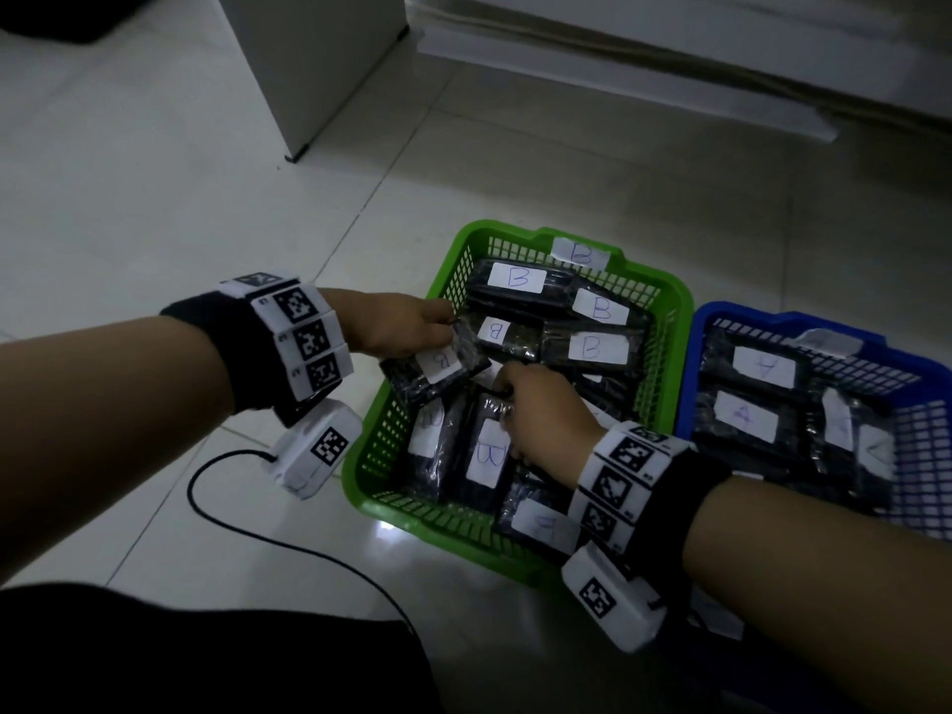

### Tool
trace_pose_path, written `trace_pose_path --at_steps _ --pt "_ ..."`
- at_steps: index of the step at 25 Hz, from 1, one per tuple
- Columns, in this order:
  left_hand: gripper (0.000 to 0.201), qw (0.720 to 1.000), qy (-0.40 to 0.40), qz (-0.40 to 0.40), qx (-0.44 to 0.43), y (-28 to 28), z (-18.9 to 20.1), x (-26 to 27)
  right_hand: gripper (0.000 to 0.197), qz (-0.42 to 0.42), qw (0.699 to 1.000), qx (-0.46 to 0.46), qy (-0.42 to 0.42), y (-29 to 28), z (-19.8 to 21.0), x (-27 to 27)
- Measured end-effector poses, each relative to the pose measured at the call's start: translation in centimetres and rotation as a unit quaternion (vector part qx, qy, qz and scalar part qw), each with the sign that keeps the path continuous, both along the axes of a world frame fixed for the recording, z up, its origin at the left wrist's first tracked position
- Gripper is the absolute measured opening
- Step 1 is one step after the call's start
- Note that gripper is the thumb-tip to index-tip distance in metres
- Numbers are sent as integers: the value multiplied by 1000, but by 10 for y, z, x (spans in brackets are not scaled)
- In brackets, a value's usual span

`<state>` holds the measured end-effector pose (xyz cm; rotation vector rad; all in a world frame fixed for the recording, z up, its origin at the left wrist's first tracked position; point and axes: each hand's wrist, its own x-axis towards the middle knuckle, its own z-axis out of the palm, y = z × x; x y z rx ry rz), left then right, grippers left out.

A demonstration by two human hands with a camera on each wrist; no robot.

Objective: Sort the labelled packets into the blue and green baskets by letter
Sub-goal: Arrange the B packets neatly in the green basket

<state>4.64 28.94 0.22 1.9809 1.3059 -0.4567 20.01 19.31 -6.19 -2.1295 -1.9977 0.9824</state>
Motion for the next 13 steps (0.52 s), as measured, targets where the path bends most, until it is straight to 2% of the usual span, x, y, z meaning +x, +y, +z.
trace_pose_path --at_steps 2,4,9,11,12,13 --pt "26 1000 5 -11 -22 2 0 -2 33 -8 999 -30 12 0 -2 -2" --pt "29 998 11 -32 -53 6 0 -4 33 12 999 -48 1 -3 -7 -6" --pt "33 995 29 -67 -66 5 -1 -1 54 74 995 -63 -21 -4 -5 -6" --pt "25 994 18 -59 -93 5 -2 1 50 157 982 -93 -47 1 4 0" --pt "20 993 10 -54 -107 5 -2 2 44 178 979 -90 -49 4 9 5" --pt "17 992 6 -53 -113 5 -2 2 38 161 983 -81 -42 8 17 13"
